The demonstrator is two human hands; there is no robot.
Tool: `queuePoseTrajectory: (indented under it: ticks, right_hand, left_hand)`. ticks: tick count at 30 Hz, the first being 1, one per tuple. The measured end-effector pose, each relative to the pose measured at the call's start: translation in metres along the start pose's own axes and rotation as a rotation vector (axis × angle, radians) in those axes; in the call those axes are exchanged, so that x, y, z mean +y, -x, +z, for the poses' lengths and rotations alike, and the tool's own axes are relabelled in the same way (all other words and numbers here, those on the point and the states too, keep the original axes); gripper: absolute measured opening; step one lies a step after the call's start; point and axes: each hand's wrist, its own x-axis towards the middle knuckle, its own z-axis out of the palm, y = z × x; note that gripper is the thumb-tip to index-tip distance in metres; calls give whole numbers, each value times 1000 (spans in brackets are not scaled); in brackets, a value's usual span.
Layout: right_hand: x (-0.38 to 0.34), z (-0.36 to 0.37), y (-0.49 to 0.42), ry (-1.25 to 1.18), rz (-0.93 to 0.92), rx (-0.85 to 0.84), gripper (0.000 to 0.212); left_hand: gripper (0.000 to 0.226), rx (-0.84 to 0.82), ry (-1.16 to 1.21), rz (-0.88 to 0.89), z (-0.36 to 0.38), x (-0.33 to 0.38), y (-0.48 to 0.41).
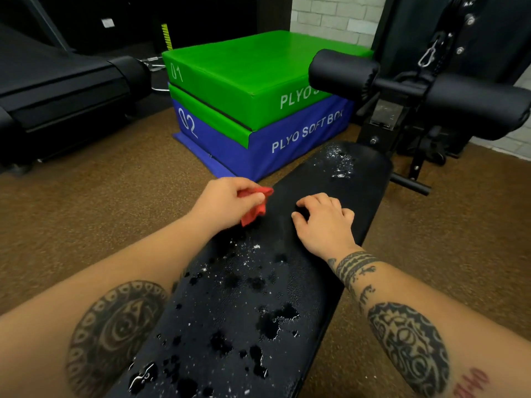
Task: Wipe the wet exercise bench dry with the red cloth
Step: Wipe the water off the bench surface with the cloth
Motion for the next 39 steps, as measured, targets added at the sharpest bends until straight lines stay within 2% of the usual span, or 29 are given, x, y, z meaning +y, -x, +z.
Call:
queuePoseTrajectory:
  ticks: [3, 5, 7, 10, 13, 16, 17, 19, 20, 22, 26, 28, 31, 33, 34, 36, 38, 39]
  right_hand:
    - [1, 4, -2, -4, -8, -13, 46]
    - [4, 7, -1, -11, -8, -10, 48]
    - [5, 8, -1, -18, -14, -13, 47]
    - [5, 6, -3, -24, -8, 0, 47]
    - [5, 5, -2, -37, -17, 11, 47]
    - [4, 6, -2, -27, -15, 21, 48]
    - [3, 7, -2, -24, -14, 24, 47]
    - [2, 8, -2, -18, -17, 30, 47]
    - [2, 8, -1, -16, -16, 32, 47]
    - [3, 7, -1, -15, -16, 32, 47]
    - [6, 6, -1, -24, -23, 20, 47]
    - [6, 6, -1, -40, -24, 19, 46]
    - [5, 6, -2, -36, -29, 29, 45]
    - [5, 7, -3, -35, -23, 33, 44]
    - [5, 8, -3, -36, -21, 37, 43]
    - [6, 8, -3, -52, -16, 43, 40]
    - [7, 6, -6, -86, -4, 33, 39]
    - [9, 4, -8, -93, -6, 23, 39]
  left_hand:
    - [21, -107, -135, 125, 18, -7, 5]
    - [22, -147, -261, 192, 26, -15, 1]
    - [20, -139, -277, 169, 26, -22, -5]
    - [16, -19, -309, 127, 26, -28, -15]
    - [20, 146, -409, -39, 20, -38, -23]
    - [13, 236, -156, -69, 5, -37, -22]
    - [10, 181, -57, -36, 1, -32, -17]
    - [6, -37, 92, 67, 2, -23, -2]
    - [10, -128, 90, 124, 4, -23, 6]
    - [20, -193, -33, 215, 8, -31, 14]
    - [21, -162, -194, 270, 6, -42, 7]
    - [18, -62, -261, 246, 4, -43, 1]
    - [13, 131, -322, 74, -4, -44, -9]
    - [15, 171, -229, 117, -4, -39, -12]
    - [18, 138, -164, 192, -1, -35, -11]
    - [31, -35, -133, 347, 7, -27, -7]
    - [42, -186, -220, 383, 19, -26, -6]
    - [46, -202, -265, 363, 22, -28, -8]
